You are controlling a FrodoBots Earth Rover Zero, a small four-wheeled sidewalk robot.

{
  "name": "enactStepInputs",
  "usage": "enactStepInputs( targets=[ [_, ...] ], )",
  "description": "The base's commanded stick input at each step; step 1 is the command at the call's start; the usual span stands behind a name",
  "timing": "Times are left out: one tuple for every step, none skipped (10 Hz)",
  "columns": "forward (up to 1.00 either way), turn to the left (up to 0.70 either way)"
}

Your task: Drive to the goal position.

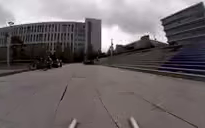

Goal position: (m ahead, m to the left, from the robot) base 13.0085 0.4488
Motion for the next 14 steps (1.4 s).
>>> enactStepInputs(
  targets=[
    [1.00, 0.40],
    [1.00, 0.40],
    [1.00, 0.40],
    [1.00, 0.08],
    [1.00, 0.00],
    [1.00, 0.00],
    [1.00, 0.00],
    [1.00, 0.00],
    [1.00, 0.00],
    [1.00, 0.00],
    [1.00, 0.00],
    [1.00, 0.00],
    [1.00, 0.00],
    [1.00, 0.00]
  ],
)
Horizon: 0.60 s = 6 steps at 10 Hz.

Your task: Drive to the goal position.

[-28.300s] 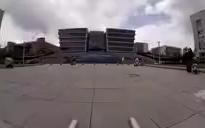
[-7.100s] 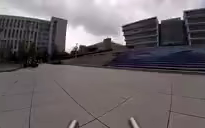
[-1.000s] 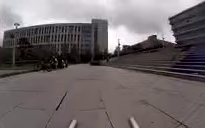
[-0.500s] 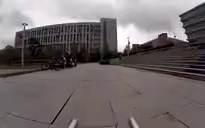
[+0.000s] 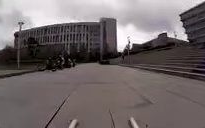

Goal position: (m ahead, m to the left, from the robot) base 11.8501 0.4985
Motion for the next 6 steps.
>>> enactStepInputs(
  targets=[
    [1.00, 0.00],
    [1.00, 0.00],
    [1.00, -0.02],
    [1.00, -0.10],
    [1.00, -0.38],
    [1.00, -0.16]
  ],
)
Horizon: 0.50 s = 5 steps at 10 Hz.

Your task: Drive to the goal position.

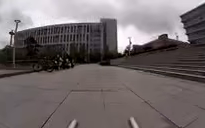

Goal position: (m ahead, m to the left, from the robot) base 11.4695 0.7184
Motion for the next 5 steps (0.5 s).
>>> enactStepInputs(
  targets=[
    [1.00, 0.00],
    [1.00, 0.00],
    [1.00, 0.00],
    [1.00, 0.00],
    [1.00, 0.00]
  ],
)
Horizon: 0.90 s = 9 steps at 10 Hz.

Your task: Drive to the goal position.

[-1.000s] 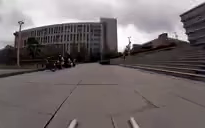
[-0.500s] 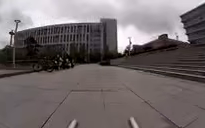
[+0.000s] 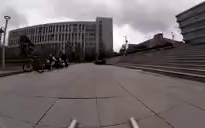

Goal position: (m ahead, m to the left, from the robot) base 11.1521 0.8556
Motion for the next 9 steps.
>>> enactStepInputs(
  targets=[
    [1.00, 0.00],
    [1.00, 0.00],
    [1.00, 0.00],
    [1.00, 0.00],
    [1.00, 0.00],
    [1.00, 0.00],
    [1.00, 0.00],
    [1.00, 0.00],
    [1.00, 0.00]
  ],
)
